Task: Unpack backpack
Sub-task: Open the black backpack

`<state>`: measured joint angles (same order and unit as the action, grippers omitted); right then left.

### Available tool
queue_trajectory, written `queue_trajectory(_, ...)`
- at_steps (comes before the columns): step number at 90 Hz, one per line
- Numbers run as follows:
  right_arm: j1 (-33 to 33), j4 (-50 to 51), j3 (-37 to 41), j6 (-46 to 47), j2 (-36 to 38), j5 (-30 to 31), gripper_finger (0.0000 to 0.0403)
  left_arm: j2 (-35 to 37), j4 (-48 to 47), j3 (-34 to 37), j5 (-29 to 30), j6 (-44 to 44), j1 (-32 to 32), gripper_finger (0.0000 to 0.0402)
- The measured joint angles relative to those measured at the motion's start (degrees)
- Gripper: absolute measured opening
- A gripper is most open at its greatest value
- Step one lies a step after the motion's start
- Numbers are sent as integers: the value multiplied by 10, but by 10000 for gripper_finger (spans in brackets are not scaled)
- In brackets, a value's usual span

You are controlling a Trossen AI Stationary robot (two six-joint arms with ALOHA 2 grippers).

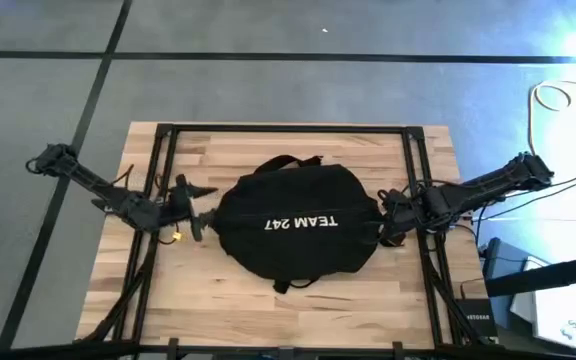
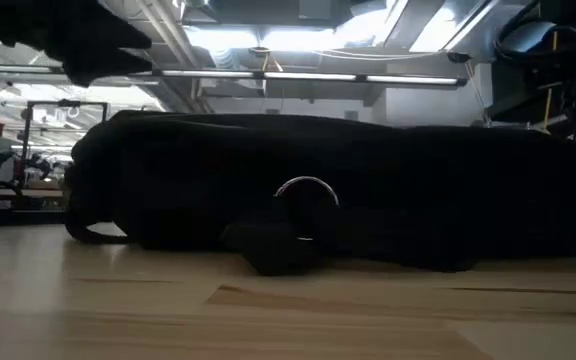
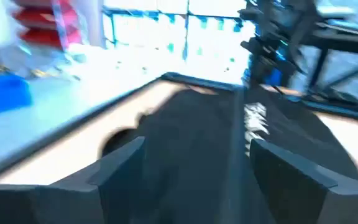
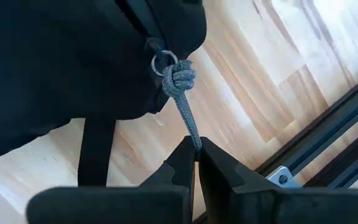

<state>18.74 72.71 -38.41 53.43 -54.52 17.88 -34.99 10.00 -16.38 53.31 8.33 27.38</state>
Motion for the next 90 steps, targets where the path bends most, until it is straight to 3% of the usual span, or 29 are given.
queue_trajectory(6,0,0,0,-1,0,9,0,-11,18,0,-25,-20,-17,268)
queue_trajectory(14,0,0,0,-1,0,19,0,-39,58,0,-100,-39,-45,263)
queue_trajectory(28,0,-2,0,-1,0,21,0,-125,128,-1,-196,-56,-99,251)
queue_trajectory(45,0,-11,0,-1,0,21,0,-258,125,-47,-222,-62,-160,240)
queue_trajectory(65,0,-11,0,-4,0,27,0,-372,58,-164,-313,-110,-190,239)
queue_trajectory(81,0,-11,0,-7,0,39,0,-424,-18,-230,-290,-134,-200,239)
queue_trajectory(90,0,-11,0,-9,0,45,0,-447,-63,-264,-307,-138,-209,239)
